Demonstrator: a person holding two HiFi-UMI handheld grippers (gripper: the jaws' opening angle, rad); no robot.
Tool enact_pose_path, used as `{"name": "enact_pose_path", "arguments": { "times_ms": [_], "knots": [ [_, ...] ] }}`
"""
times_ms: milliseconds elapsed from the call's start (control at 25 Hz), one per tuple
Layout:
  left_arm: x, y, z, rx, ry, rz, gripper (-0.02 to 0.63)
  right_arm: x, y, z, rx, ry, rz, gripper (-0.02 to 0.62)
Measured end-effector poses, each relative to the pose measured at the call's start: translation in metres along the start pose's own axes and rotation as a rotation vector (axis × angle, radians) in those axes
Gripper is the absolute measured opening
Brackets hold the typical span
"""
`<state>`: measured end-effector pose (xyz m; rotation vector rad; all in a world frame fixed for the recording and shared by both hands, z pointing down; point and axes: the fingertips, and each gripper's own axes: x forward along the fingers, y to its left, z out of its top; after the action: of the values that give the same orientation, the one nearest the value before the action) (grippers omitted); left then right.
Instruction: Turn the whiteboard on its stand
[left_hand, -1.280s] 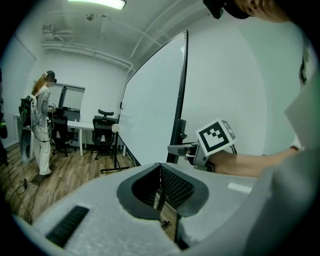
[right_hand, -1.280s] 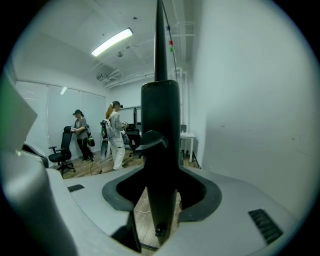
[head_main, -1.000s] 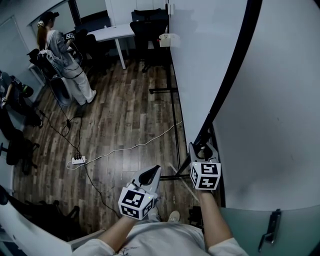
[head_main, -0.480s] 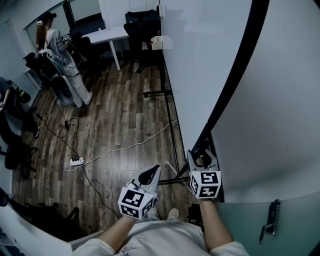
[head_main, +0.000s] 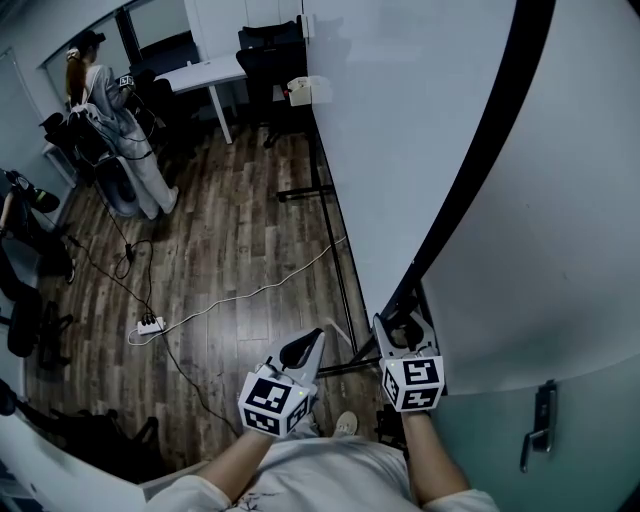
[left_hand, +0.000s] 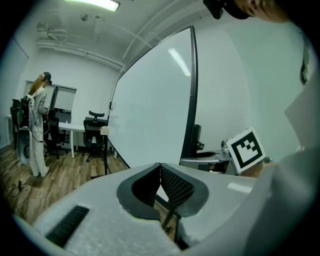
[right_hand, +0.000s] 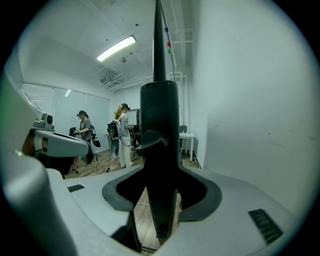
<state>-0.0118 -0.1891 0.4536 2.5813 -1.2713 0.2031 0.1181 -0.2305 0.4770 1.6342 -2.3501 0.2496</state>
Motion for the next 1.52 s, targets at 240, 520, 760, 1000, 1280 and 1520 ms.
{"name": "enact_pose_path", "arguments": {
  "times_ms": [240, 520, 760, 1000, 1280, 1520],
  "knots": [
    [-0.008, -0.009, -0.005, 0.007, -0.002, -0.010, 0.011, -0.023, 0.006, -0.010, 0.000, -0.008, 0.005, 0.192],
    [-0.019, -0.016, -0.007, 0.012, -0.010, -0.022, 0.011, -0.041, 0.014, -0.016, -0.005, -0.010, -0.004, 0.191],
    [-0.018, -0.020, -0.011, 0.012, -0.011, -0.021, 0.011, -0.047, 0.012, -0.022, 0.001, -0.026, -0.002, 0.192],
    [-0.018, -0.022, -0.009, 0.013, -0.012, -0.023, 0.011, -0.050, 0.011, -0.022, 0.011, -0.035, -0.013, 0.192],
    [-0.020, -0.022, -0.008, 0.021, -0.014, -0.032, 0.011, -0.055, 0.014, -0.023, 0.056, -0.031, -0.023, 0.192],
    [-0.022, -0.026, -0.010, 0.024, -0.010, -0.041, 0.011, -0.075, 0.019, -0.027, 0.055, -0.031, -0.043, 0.192]
  ]
}}
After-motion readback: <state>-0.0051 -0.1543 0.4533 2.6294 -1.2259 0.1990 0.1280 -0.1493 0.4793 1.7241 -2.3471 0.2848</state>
